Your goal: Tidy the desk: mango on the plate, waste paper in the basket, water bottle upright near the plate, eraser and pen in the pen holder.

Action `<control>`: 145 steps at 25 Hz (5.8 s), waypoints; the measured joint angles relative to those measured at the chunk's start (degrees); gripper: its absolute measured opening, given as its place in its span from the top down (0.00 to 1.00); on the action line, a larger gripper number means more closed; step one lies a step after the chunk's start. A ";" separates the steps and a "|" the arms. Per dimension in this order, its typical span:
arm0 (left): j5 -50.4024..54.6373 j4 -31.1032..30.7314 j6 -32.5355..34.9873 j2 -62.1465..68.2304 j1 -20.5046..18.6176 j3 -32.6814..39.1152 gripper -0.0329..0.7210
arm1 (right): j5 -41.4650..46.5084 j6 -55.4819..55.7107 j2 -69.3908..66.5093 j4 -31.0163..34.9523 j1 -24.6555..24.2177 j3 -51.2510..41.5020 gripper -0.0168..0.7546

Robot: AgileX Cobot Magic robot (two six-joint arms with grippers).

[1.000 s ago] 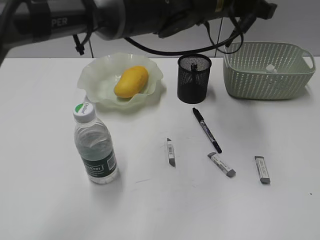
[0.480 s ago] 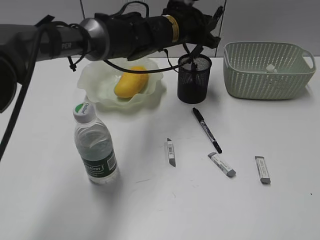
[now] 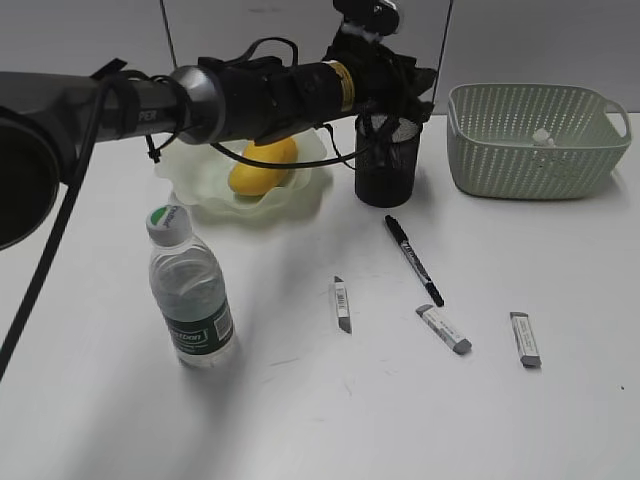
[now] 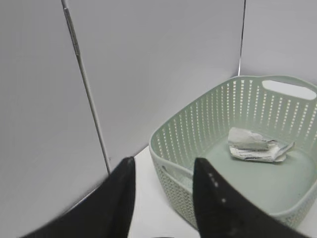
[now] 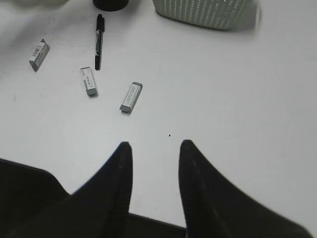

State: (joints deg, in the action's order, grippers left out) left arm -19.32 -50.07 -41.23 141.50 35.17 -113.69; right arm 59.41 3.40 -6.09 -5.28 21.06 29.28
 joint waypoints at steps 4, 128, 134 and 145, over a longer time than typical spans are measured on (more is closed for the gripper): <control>0.33 0.00 -1.31 -0.63 0.05 0.05 0.51 | 0.00 0.00 0.00 0.00 0.00 0.00 0.63; 79.96 39.93 29.86 -141.83 -25.83 82.87 0.41 | -107.47 -14.00 -111.21 14.80 3.59 37.73 0.86; 79.96 39.93 29.86 -141.83 -25.83 82.87 0.43 | -106.94 -14.09 -118.61 16.11 3.37 39.19 0.84; 79.96 39.93 29.86 -141.83 -25.83 82.87 0.46 | -92.21 -16.04 -105.48 21.52 3.37 34.35 0.34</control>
State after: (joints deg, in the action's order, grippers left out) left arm 60.64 -10.14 -11.37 -0.32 9.34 -30.82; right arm -32.80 -12.64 -111.56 16.24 24.42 63.62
